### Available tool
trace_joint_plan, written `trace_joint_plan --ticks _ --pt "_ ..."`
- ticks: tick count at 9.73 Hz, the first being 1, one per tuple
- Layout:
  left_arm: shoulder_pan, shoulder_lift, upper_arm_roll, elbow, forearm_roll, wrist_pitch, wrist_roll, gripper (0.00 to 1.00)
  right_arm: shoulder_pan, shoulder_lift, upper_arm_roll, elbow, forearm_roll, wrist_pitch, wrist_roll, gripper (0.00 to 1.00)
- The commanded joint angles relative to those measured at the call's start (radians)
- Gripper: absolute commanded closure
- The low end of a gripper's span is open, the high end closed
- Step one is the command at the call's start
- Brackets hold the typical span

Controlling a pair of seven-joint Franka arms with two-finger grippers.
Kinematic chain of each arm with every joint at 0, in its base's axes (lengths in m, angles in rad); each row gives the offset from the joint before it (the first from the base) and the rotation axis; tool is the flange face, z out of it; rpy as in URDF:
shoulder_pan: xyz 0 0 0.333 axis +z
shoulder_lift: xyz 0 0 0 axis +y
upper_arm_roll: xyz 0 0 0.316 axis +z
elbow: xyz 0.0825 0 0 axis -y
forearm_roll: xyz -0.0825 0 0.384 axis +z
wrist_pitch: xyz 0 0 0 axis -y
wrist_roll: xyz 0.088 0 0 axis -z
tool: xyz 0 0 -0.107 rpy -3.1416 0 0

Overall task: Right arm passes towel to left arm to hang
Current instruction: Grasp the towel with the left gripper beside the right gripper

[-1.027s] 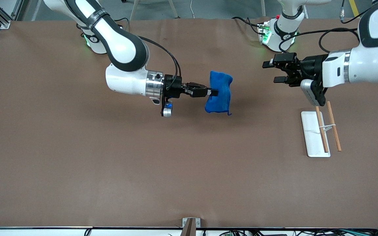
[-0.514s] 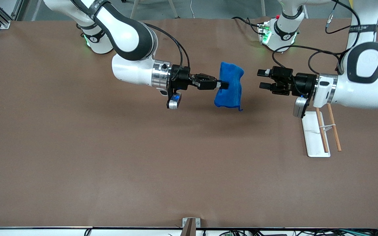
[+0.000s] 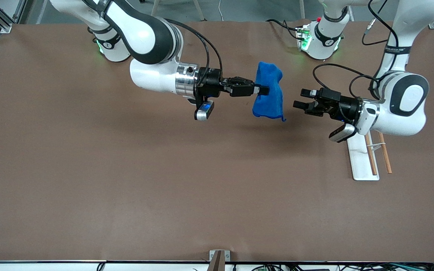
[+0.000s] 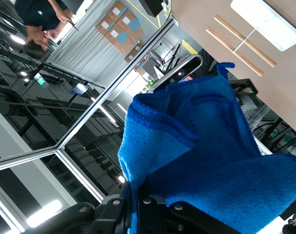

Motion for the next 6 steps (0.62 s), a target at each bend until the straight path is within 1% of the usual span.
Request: trace_joint_plan --ticks 1,2,4,5,6 --pt "-0.011 -0.067 0.004 -0.186 -0.184 0.014 0.126 0.00 -0.015 -0.008 0.034 -0.002 0.032 -0.001 -0.005 0.99" --pt "-0.028 -0.077 0.001 -0.217 -0.233 0.014 0.152 0.00 -0.018 -0.008 0.045 -0.002 0.032 -0.001 -0.005 0.99" --pt "-0.036 -0.083 -0.007 -0.259 -0.264 0.015 0.232 0.01 -0.017 -0.009 0.045 -0.002 0.029 0.001 -0.008 0.99" --pt "-0.045 -0.084 -0.010 -0.286 -0.307 0.014 0.260 0.01 -0.012 -0.009 0.045 -0.002 0.027 0.002 -0.009 0.99" --pt "-0.049 -0.091 -0.030 -0.306 -0.367 0.014 0.274 0.02 -0.011 -0.009 0.045 -0.002 0.029 0.005 -0.011 0.99"
